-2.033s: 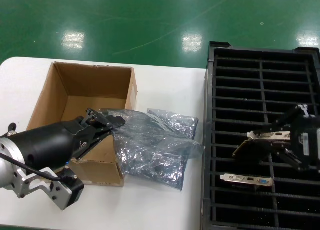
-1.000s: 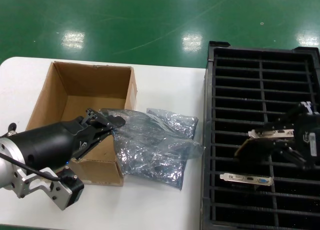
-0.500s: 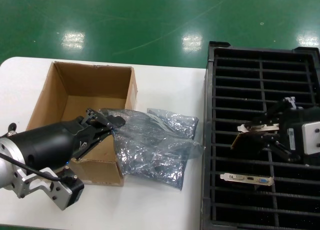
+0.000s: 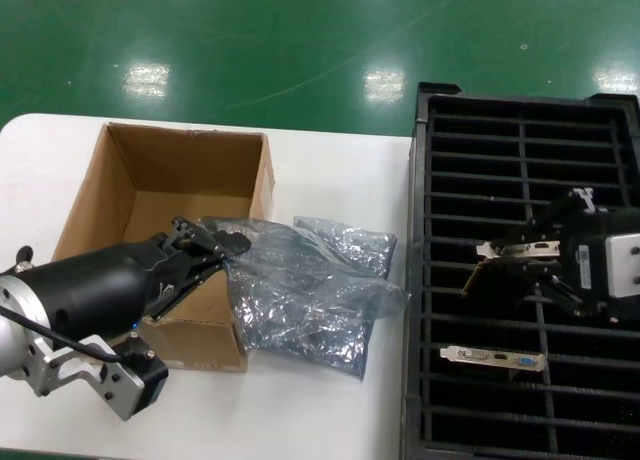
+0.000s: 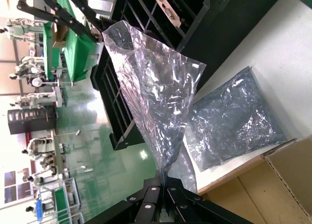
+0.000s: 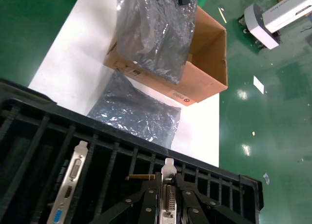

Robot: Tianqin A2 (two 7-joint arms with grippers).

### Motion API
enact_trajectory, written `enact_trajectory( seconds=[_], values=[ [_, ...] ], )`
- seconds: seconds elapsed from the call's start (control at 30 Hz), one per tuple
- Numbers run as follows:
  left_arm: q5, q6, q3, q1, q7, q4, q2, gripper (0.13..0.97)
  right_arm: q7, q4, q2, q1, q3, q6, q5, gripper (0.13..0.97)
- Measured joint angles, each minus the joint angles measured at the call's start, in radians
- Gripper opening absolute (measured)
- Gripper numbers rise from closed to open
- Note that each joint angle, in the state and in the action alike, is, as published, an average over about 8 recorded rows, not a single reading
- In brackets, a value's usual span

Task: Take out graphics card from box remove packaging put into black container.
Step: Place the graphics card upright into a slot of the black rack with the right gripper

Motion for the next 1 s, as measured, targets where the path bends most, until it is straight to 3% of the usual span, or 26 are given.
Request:
enact_trajectory(
  seconds=[0.43, 1.0],
  values=[
    [0.0, 0.0, 0.0, 0.0, 0.0, 0.0, 0.0, 0.139, 0.034, 0.063, 0.033, -0.021, 0.026, -0.009, 0.02, 0.18],
    [0.0, 0.0, 0.0, 0.0, 0.0, 0.0, 0.0, 0.139, 0.04, 0.023, 0.002, -0.004, 0.009, -0.009, 0.006, 0.18]
  ],
)
